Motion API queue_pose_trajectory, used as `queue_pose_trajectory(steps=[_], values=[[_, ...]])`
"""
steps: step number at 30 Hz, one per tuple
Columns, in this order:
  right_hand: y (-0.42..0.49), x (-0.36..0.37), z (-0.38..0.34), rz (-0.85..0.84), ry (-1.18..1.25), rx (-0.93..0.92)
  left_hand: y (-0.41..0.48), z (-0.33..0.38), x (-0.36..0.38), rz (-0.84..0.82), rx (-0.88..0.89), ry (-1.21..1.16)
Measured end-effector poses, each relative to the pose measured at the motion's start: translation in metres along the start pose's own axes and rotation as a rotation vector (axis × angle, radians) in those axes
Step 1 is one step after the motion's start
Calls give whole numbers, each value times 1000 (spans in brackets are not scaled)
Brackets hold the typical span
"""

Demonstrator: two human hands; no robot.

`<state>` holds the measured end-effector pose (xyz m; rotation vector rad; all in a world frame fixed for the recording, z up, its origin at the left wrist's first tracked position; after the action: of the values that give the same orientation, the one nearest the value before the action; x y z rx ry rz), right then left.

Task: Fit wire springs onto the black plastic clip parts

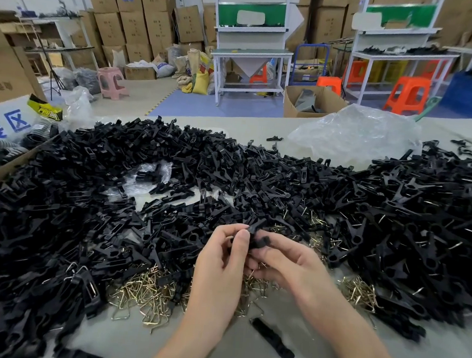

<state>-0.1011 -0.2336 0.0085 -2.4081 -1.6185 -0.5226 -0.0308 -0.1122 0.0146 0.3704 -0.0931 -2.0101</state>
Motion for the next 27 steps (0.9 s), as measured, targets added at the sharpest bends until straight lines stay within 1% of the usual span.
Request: queue_pose_trajectory(steps=[2,6,8,11,13,18,21,27], values=[[-1,2,1,-48,-41,-24,0,0,0,21,9,20],[1,0,2,16,-83,-102,-3,3,1,2,28,-7],[2,-1,2,41,-60,-120,-5,3,0,29,51,15],[4,-4,0,81,0,-121,-3,2,-4,79,78,60],[4,-8,-2,115,79,-98,-1,0,-6,91,69,46],[7,-8,-1,170,323,-9,-2,2,-5,35,51,9],[8,-7,1,183,356,15,-3,5,-4,7,55,-24],[7,-9,-1,147,430,25,-2,5,-5,12,46,-13]])
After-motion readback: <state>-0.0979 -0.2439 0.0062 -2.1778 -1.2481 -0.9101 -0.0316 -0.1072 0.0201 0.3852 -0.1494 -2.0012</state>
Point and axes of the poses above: each hand's wrist, its own y-axis towards the middle knuckle, its own x-axis out of the palm, z = x × y, the point moved 1 cm from there along y, towards the middle knuckle, and after that the axes turned 12 degrees about y, right-handed, at the moved point
